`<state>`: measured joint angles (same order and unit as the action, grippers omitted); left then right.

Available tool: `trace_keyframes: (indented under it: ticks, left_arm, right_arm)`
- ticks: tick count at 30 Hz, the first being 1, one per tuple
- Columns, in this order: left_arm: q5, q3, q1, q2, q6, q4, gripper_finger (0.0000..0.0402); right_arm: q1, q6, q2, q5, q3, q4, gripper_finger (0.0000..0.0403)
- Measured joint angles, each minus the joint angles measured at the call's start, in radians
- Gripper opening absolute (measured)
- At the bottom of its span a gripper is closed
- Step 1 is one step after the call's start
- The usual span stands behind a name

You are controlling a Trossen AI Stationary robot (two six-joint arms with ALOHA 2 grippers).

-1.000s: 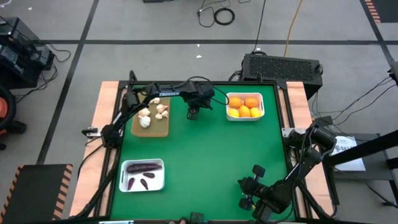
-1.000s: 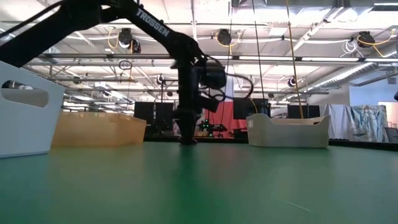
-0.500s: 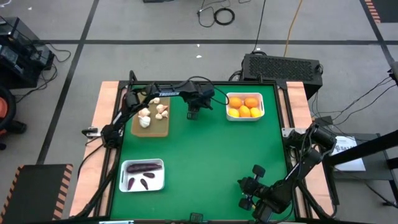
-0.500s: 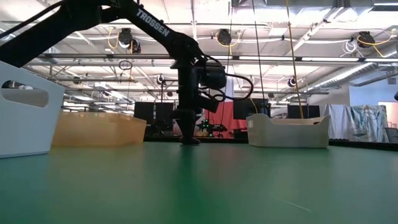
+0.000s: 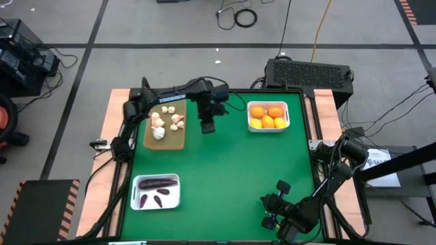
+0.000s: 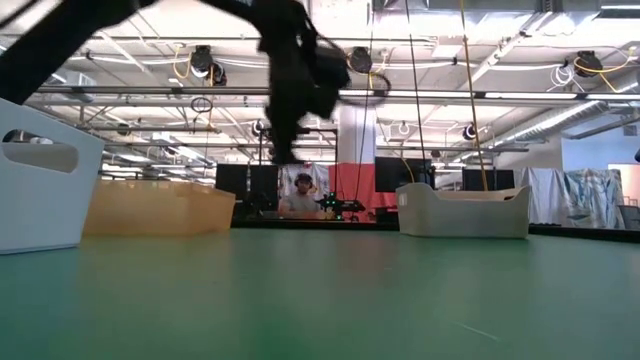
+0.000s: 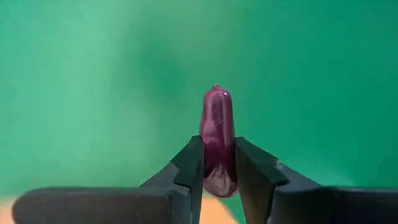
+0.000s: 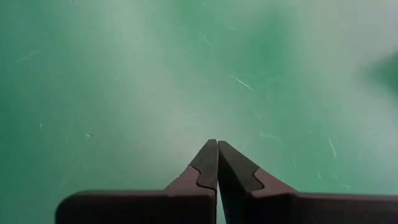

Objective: Sort produce into baskets
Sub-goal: Put the eggplant into the bottom white bin

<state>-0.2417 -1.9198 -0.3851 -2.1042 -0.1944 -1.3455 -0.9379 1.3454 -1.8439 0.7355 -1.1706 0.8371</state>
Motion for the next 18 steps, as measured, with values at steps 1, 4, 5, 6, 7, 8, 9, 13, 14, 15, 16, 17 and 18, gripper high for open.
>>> trace_keyframes:
  ticks: [1, 4, 5, 6, 7, 8, 9, 13, 14, 15, 16, 17, 18]
  left_arm:
    - [-0.045, 0.0, 0.012, 0.022, 0.019, -0.053, 0.0079]
    - [-0.071, 0.02, 0.067, 0.105, 0.059, -0.157, 0.0079]
    - [-0.064, 0.032, 0.092, 0.136, 0.073, -0.168, 0.0079]
    - [-0.054, 0.048, 0.116, 0.172, 0.091, -0.17, 0.0079]
    - [-0.047, 0.064, 0.143, 0.207, 0.12, -0.168, 0.0079]
    - [-0.043, 0.08, 0.171, 0.243, 0.147, -0.165, 0.0079]
    - [-0.036, 0.096, 0.202, 0.279, 0.172, -0.164, 0.0079]
    - [0.059, 0.167, 0.347, 0.411, 0.3, -0.146, 0.0079]
    - [0.085, 0.188, 0.386, 0.44, 0.337, -0.142, 0.0079]
    - [0.104, 0.213, 0.425, 0.471, 0.376, -0.136, 0.0079]
    - [0.115, 0.24, 0.467, 0.5, 0.419, -0.133, 0.0079]
    - [0.12, 0.267, 0.506, 0.524, 0.463, -0.131, 0.0079]
    - [0.126, 0.295, 0.544, 0.547, 0.51, -0.127, 0.0079]
  right_arm:
    - [0.0, -0.001, 0.0, 0.0, 0.0, 0.0, 0.0]
    - [0.0, -0.003, 0.0, 0.0, 0.0, -0.001, 0.0]
    - [0.0, -0.003, 0.0, 0.001, 0.0, -0.002, 0.0]
    - [0.0, -0.003, 0.0, 0.001, 0.0, -0.005, 0.0]
    - [0.0, -0.003, 0.0, 0.001, 0.0, -0.006, 0.0]
    - [0.0, -0.003, 0.0, 0.001, 0.0, -0.008, 0.0]
    - [0.0, -0.003, 0.0, 0.001, 0.0, -0.012, 0.0]
    - [0.008, -0.007, 0.0, 0.001, 0.0, -0.019, 0.0]
    - [0.011, -0.011, 0.0, 0.001, 0.0, -0.02, 0.0]
    - [0.016, -0.021, 0.0, 0.001, 0.0, -0.022, 0.0]
    - [0.02, -0.031, 0.0, 0.001, 0.0, -0.028, 0.0]
    - [0.026, -0.04, 0.0, 0.001, 0.0, -0.032, 0.0]
    - [0.033, -0.053, 0.0, 0.001, 0.0, -0.035, 0.0]
